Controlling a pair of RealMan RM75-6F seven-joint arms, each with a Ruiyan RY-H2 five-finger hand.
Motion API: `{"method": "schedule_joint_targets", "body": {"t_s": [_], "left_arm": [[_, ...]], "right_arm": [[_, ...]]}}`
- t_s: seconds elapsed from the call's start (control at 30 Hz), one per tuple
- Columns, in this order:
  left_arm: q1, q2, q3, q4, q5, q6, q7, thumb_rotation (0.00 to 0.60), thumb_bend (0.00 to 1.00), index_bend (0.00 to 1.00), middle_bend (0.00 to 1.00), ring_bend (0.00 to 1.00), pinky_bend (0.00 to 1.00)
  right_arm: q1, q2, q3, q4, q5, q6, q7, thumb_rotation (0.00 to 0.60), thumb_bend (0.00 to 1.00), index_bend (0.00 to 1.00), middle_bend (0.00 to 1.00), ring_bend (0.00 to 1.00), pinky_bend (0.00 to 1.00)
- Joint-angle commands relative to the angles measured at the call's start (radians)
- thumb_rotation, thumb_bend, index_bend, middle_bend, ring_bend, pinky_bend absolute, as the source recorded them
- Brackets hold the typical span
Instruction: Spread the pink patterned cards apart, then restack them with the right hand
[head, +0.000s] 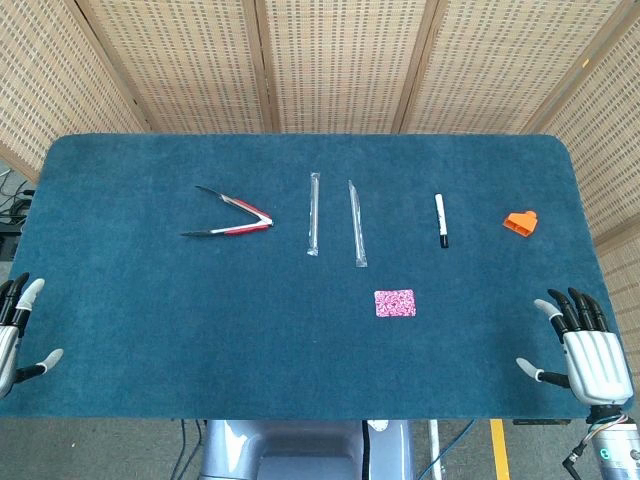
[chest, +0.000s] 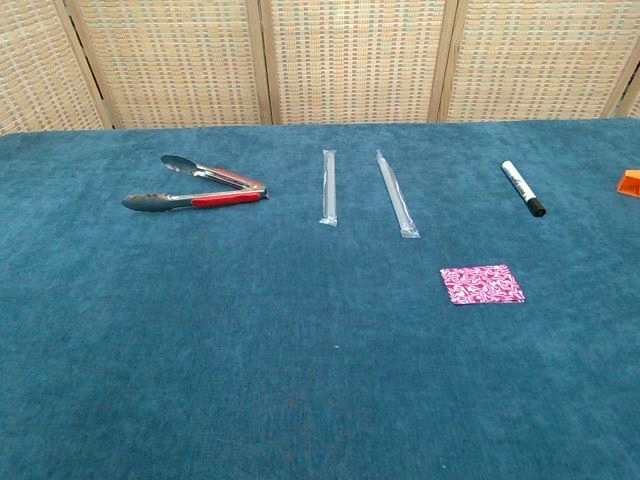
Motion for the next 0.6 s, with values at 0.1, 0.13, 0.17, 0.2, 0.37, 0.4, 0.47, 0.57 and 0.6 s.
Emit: {"method": "schedule_joint_targets", "body": {"t_s": [0.1,0.13,0.17,0.2,0.37,0.4,0.47,0.57,0.6], "left_arm": [[0.000,0.001,0.000,-0.001,0.001,-0.001,0.000,0.581,0.06,0.04,0.00,0.00,0.00],[0.000,0.002,0.000,-0.001,0.001,0.000,0.000,0.580,0.06,0.04,0.00,0.00,0.00],[0.001,0.003,0.000,-0.003,0.003,0.002,0.000,0.580,0.06,0.04,0.00,0.00,0.00],[0.002,0.004,-0.001,-0.003,0.004,0.003,-0.001,0.579,0.06,0.04,0.00,0.00,0.00],[0.001,0.014,-0.004,-0.011,0.008,0.008,-0.001,0.580,0.06,0.04,0.00,0.00,0.00],[0.000,0.017,-0.005,-0.013,0.008,0.007,-0.001,0.580,0.06,0.04,0.00,0.00,0.00],[-0.004,0.030,-0.007,-0.028,0.006,-0.001,-0.008,0.580,0.06,0.04,0.00,0.00,0.00],[-0.011,0.049,-0.011,-0.046,0.002,-0.013,-0.015,0.580,0.06,0.04,0.00,0.00,0.00],[-0.013,0.055,-0.012,-0.051,0.001,-0.017,-0.017,0.581,0.06,0.04,0.00,0.00,0.00]], "right_arm": [[0.001,-0.001,0.001,0.000,0.000,-0.001,0.001,0.600,0.16,0.20,0.13,0.00,0.09],[0.002,-0.001,0.001,0.000,-0.001,-0.001,0.001,0.600,0.16,0.20,0.13,0.00,0.09],[0.002,0.000,0.000,-0.001,-0.003,-0.002,0.003,0.600,0.16,0.20,0.13,0.00,0.09],[0.003,0.001,-0.001,-0.001,-0.006,-0.003,0.005,0.600,0.16,0.20,0.13,0.00,0.09],[0.011,0.009,-0.003,-0.006,-0.019,-0.010,0.015,0.600,0.16,0.20,0.13,0.00,0.09],[0.014,0.011,-0.003,-0.008,-0.022,-0.013,0.017,0.600,0.16,0.20,0.13,0.00,0.09],[0.029,0.022,-0.002,-0.020,-0.034,-0.030,0.032,0.600,0.16,0.20,0.13,0.00,0.09],[0.056,0.039,-0.001,-0.036,-0.051,-0.063,0.068,0.600,0.16,0.20,0.13,0.00,0.09],[0.066,0.045,0.000,-0.040,-0.055,-0.076,0.080,0.600,0.16,0.20,0.13,0.00,0.09]]}}
